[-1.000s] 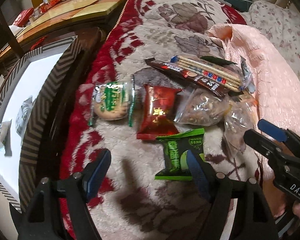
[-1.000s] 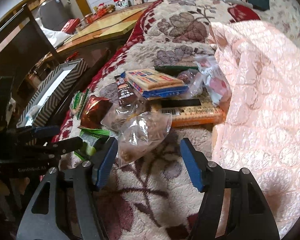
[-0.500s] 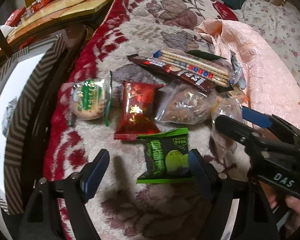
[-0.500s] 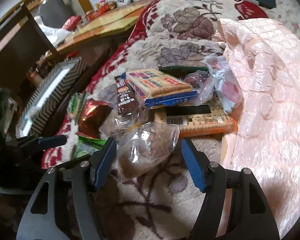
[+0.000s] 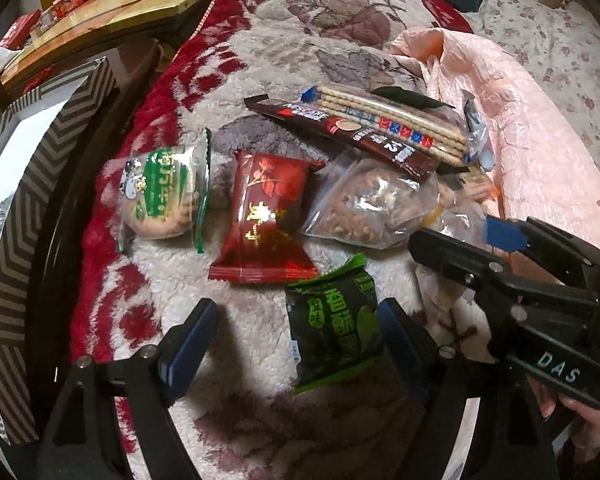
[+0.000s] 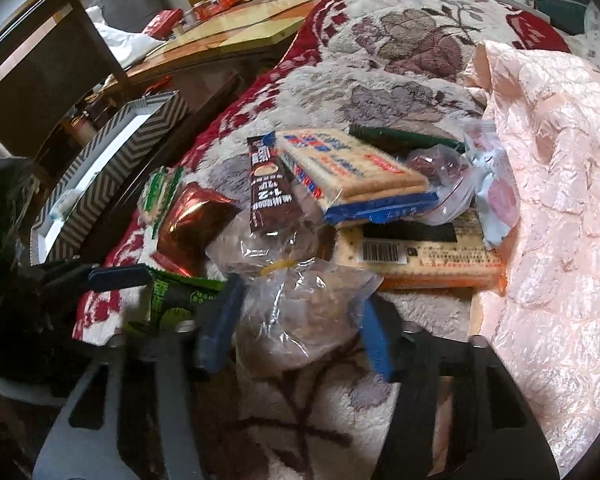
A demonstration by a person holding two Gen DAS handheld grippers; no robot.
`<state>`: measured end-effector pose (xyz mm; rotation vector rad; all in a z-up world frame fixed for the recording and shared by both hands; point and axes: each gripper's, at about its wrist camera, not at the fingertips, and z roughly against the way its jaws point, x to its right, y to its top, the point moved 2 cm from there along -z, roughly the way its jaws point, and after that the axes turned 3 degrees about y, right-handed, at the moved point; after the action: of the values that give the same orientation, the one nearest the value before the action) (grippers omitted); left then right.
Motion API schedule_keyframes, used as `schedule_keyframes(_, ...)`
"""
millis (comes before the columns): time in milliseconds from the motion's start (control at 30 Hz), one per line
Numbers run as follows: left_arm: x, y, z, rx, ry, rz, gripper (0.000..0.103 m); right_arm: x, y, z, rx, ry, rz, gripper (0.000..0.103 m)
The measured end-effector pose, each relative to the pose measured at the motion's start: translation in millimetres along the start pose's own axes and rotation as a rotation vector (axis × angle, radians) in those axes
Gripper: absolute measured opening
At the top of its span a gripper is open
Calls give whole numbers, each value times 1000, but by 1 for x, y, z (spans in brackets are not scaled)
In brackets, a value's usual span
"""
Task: Organize snacks
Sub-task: 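Move both grippers back to the snack pile on the bedspread, then grasp the green packet with the left gripper while the right grasps the clear nut bag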
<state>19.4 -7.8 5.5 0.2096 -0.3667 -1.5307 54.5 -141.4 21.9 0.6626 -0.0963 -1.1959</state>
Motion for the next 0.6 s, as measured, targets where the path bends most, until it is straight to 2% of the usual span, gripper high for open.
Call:
schedule_keyframes(133, -4, -1, 2, 4, -45, 1, 75, -1, -7, 1, -14, 11, 17, 36)
schedule_keyframes(267, -2, -5, 6, 11, -85, -40, 47, -4, -22, -3, -46, 17, 42, 30)
schedule_keyframes(600, -8, -13, 34, 60, -59, -51, 34, -8, -30, 22, 22, 89, -25, 26)
